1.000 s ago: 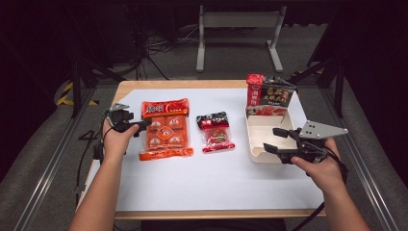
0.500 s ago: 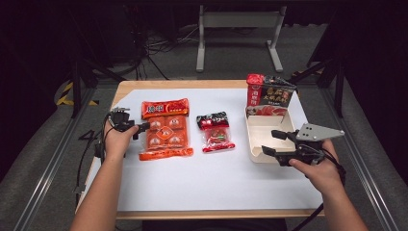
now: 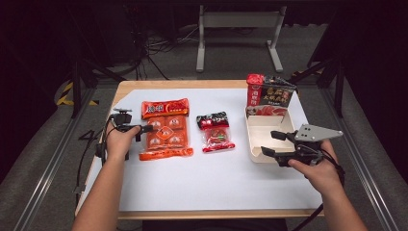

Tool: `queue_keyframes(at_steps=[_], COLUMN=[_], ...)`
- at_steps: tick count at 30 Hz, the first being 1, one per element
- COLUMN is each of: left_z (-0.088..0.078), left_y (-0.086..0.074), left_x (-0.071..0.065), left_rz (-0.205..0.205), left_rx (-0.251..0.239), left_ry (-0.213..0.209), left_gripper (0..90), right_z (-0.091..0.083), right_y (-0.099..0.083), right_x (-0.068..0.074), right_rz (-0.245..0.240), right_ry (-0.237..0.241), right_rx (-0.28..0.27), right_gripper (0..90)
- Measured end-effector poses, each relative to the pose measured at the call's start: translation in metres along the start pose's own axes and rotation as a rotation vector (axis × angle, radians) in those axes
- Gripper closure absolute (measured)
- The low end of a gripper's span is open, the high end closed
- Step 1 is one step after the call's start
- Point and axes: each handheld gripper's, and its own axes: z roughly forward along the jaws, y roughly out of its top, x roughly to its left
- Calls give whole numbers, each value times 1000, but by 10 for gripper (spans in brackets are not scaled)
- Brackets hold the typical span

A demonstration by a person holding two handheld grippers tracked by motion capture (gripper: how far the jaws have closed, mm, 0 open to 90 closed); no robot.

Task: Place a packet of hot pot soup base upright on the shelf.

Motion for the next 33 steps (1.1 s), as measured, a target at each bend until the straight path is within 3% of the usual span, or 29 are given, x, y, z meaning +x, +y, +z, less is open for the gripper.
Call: queue_keyframes(at_steps=[3,11,14,15,16,18,19,20,28,30,33], left_z=[1,3,3,2,2,-1,-1,-1,-4,-8,-21], left_y=[0,-1,-2,-2,-1,-1,-1,-1,-1,-2,-4], left_x=[-4,-10,-13,-14,-15,-19,-21,-21,-21,-23,-26], left_rz=[1,-67,-54,-39,-23,25,72,85,89,97,120], left_rx=[6,27,27,30,34,48,78,75,60,29,-62], left_ry=[5,-2,20,30,40,74,134,140,132,128,99], left_gripper=[428,587,644,711,711,789,900,900,900,900,900], right_z=[1,3,5,5,5,6,6,6,7,7,7], right_y=[0,-1,-1,-1,-1,-1,-1,-1,-2,-2,-3], right_x=[0,0,0,0,0,1,1,1,0,-1,-2], right_rz=[2,-1,-3,-3,-3,-5,-6,-7,-6,-5,-3], right_ry=[1,2,5,6,6,8,9,9,6,4,1], right_rx=[3,10,11,12,12,13,13,13,15,16,17], right_gripper=[333,330,329,329,329,329,329,329,329,329,329])
